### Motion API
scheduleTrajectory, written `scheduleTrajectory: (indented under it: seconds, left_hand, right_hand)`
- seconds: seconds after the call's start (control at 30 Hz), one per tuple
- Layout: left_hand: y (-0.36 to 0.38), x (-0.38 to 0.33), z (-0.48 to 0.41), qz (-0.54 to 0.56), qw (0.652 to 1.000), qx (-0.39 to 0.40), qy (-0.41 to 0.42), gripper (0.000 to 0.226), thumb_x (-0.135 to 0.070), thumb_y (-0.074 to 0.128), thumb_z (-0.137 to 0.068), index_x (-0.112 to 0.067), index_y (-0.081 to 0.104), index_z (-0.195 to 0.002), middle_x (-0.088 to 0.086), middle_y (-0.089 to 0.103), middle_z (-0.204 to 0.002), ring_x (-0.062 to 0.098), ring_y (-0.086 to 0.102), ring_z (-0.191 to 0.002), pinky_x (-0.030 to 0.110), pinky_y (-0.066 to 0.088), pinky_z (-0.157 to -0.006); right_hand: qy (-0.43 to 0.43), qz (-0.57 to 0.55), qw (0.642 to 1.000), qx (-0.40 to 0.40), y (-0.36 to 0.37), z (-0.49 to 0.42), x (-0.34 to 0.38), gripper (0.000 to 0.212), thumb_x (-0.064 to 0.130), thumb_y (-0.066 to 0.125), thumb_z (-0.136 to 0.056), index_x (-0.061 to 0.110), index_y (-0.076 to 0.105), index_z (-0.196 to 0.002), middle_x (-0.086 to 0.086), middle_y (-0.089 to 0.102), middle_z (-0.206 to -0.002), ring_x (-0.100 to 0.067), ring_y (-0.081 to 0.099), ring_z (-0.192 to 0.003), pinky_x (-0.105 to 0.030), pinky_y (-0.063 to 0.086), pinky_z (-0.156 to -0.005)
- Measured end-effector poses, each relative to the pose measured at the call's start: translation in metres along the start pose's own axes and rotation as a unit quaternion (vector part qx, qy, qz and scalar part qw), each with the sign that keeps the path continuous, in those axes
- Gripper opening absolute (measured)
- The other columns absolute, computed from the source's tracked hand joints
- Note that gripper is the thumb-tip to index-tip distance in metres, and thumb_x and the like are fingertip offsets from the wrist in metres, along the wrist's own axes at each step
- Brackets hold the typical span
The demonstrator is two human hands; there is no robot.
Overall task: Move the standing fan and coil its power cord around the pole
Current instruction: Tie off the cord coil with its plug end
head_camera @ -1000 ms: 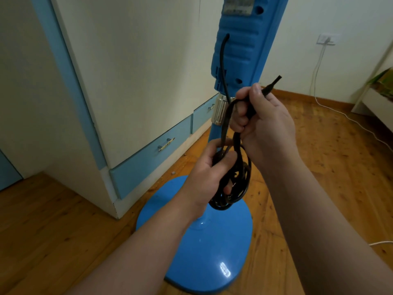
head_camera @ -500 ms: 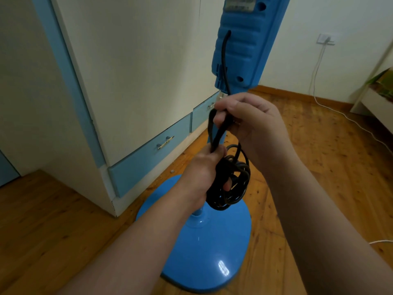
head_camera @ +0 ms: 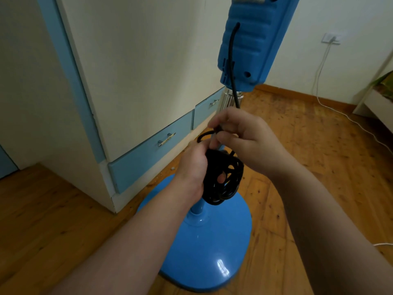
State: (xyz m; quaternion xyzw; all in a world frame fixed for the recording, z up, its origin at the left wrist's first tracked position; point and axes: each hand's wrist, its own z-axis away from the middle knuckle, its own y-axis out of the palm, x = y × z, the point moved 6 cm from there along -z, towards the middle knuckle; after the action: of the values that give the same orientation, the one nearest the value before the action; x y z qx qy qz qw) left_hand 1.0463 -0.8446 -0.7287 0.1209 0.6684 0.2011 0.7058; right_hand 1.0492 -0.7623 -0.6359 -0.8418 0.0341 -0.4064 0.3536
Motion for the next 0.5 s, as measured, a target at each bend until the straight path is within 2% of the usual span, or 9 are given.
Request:
scheduleTrajectory:
  seconds: [0.1, 0.17, 0.23, 0.3, 0.4, 0.5]
  left_hand:
    - [-0.003, -0.008, -0.001, -0.018, 0.999, -0.022, 0.037, 0.016, -0.024, 0.041, -0.094, -0.015, 0.049, -0.083, 0.004, 0.059, -0.058, 0.017, 0.057, -0.043, 0.025, 0.041, -0.038]
    - [-0.003, -0.012, 0.0, -0.017, 0.999, -0.014, 0.043, 0.02, -0.025, 0.039, -0.096, -0.015, 0.049, -0.081, -0.002, 0.059, -0.048, 0.017, 0.054, -0.04, 0.025, 0.042, -0.038]
    - [-0.005, -0.014, 0.001, -0.027, 0.998, -0.018, 0.048, 0.022, -0.024, 0.039, -0.096, -0.015, 0.05, -0.078, -0.003, 0.057, -0.047, 0.018, 0.053, -0.04, 0.025, 0.043, -0.038]
    - [-0.008, -0.015, 0.001, -0.036, 0.997, -0.029, 0.06, 0.023, -0.023, 0.041, -0.095, -0.014, 0.052, -0.076, 0.0, 0.057, -0.051, 0.018, 0.054, -0.041, 0.026, 0.043, -0.039]
    - [-0.012, -0.018, -0.001, -0.031, 0.996, -0.043, 0.074, 0.024, -0.023, 0.043, -0.094, -0.014, 0.053, -0.074, 0.0, 0.057, -0.051, 0.018, 0.054, -0.041, 0.026, 0.042, -0.038]
    - [-0.015, -0.021, -0.002, -0.027, 0.995, -0.057, 0.078, 0.026, -0.025, 0.043, -0.094, -0.017, 0.051, -0.071, -0.006, 0.056, -0.045, 0.014, 0.053, -0.04, 0.024, 0.042, -0.037]
  right_hand:
    - [-0.024, 0.16, 0.986, -0.03, 0.005, -0.001, 0.0, 0.02, 0.005, 0.054, -0.085, 0.013, 0.043, -0.099, -0.007, 0.069, -0.077, -0.023, 0.061, -0.076, -0.028, 0.044, -0.065]
    - [-0.03, 0.226, 0.973, -0.033, 0.008, -0.001, -0.001, 0.018, 0.006, 0.055, -0.082, 0.01, 0.045, -0.097, -0.011, 0.067, -0.081, -0.03, 0.062, -0.078, -0.037, 0.047, -0.067]
    - [-0.027, 0.276, 0.961, -0.019, 0.013, -0.001, -0.001, 0.01, 0.008, 0.055, -0.081, 0.01, 0.05, -0.089, -0.011, 0.064, -0.08, -0.031, 0.06, -0.077, -0.044, 0.049, -0.067]
    - [-0.023, 0.297, 0.954, -0.02, 0.014, -0.003, 0.0, 0.004, 0.009, 0.055, -0.08, 0.01, 0.056, -0.084, -0.01, 0.063, -0.078, -0.029, 0.058, -0.075, -0.044, 0.049, -0.067]
    - [-0.018, 0.301, 0.953, -0.024, 0.013, -0.004, 0.003, 0.011, 0.012, 0.055, -0.081, 0.012, 0.065, -0.087, -0.007, 0.066, -0.084, -0.024, 0.058, -0.081, -0.038, 0.047, -0.072]
    - [-0.043, 0.302, 0.952, 0.009, 0.016, -0.003, 0.007, 0.019, 0.016, 0.052, -0.08, 0.012, 0.07, -0.084, -0.005, 0.068, -0.081, -0.021, 0.057, -0.08, -0.034, 0.045, -0.071]
